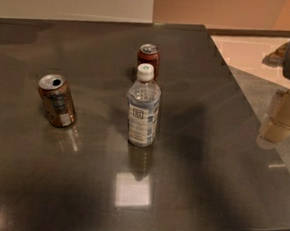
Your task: Knock blue plastic bottle over
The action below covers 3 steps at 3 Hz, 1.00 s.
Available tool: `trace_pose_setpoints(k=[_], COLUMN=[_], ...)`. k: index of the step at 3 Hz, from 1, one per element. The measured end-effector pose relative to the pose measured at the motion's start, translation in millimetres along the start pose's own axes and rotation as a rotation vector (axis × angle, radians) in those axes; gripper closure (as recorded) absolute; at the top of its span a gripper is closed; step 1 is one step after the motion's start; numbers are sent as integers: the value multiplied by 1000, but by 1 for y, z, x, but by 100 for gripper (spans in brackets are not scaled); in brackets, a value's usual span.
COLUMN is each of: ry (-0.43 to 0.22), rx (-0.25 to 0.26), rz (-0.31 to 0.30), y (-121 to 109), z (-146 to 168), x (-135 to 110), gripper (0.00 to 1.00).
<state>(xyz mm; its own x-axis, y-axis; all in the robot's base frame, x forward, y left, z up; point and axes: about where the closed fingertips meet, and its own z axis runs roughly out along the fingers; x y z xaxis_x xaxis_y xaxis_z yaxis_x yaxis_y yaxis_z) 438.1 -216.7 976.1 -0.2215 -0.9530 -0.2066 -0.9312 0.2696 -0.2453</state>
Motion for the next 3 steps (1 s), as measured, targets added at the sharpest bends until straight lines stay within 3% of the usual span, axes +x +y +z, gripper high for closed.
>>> trace_pose_setpoints(k=[2, 3], ry=[-39, -137], rx=[-4, -25], rz=[-5, -23], y=[-6, -14], z=[3, 17], x=[-11, -37], gripper=[0, 0])
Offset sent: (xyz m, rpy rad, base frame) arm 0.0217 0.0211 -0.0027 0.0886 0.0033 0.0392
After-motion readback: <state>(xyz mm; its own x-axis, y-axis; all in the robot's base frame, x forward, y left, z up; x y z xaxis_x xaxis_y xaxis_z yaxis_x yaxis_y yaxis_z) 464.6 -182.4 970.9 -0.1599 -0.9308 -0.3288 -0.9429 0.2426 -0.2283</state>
